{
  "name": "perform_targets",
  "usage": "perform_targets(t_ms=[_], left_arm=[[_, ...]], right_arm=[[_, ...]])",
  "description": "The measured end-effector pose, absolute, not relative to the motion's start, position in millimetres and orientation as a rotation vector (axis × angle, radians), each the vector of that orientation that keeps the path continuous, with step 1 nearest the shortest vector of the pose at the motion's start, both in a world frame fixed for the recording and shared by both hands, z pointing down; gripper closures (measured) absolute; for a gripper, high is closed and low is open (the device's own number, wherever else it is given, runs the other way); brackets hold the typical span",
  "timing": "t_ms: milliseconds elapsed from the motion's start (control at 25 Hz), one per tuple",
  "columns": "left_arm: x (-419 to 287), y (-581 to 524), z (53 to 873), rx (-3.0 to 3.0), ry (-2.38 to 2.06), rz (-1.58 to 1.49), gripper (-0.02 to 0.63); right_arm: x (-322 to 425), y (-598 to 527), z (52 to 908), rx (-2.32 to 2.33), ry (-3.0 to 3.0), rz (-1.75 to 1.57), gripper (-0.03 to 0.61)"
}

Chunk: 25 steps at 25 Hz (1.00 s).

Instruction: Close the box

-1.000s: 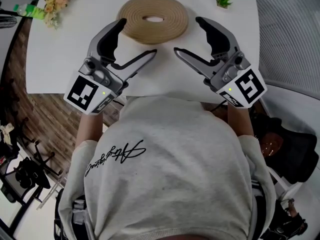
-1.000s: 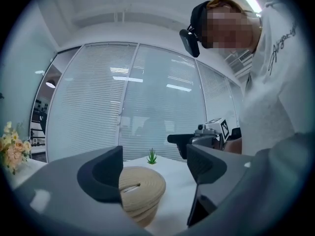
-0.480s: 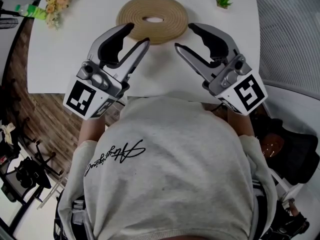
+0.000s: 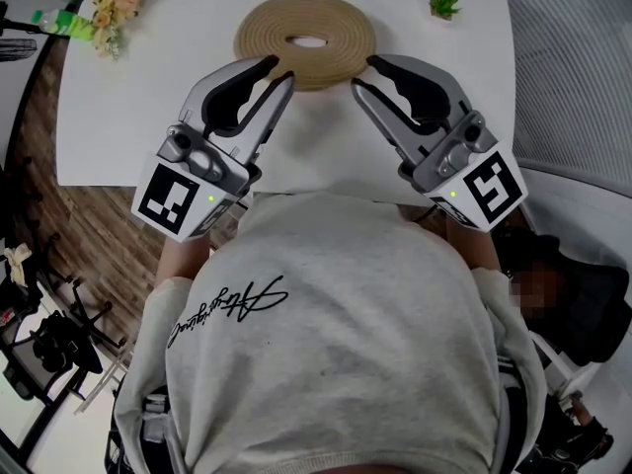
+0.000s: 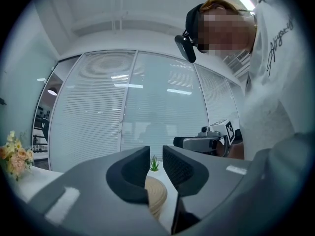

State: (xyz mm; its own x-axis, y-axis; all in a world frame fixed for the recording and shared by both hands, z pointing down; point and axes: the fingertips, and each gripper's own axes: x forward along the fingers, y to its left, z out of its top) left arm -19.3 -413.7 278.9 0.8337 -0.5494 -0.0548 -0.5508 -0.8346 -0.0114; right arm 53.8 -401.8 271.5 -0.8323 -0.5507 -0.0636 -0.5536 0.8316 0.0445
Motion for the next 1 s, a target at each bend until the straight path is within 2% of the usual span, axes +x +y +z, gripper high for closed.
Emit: perform_targets(t_ms=[160,360,1000], left_arm=[[-19.2,-411.7,277.9,-2.956,0.895,0.052,0.557],[-18.7,-410.0,276.5,-2.918,0.905,0.046,0.614],[-19.7,-403.6,267.5,-2.968,0.902,0.096,0.615]], right_arm=[[55.5,-402.6,269.2,-0.908,2.942,0.099,0.519],[53.5,-400.8,270.2,-0.899,2.949,0.11,0.552],[51.4,-397.1,270.9,-0.934,2.971,0.214,0.578]])
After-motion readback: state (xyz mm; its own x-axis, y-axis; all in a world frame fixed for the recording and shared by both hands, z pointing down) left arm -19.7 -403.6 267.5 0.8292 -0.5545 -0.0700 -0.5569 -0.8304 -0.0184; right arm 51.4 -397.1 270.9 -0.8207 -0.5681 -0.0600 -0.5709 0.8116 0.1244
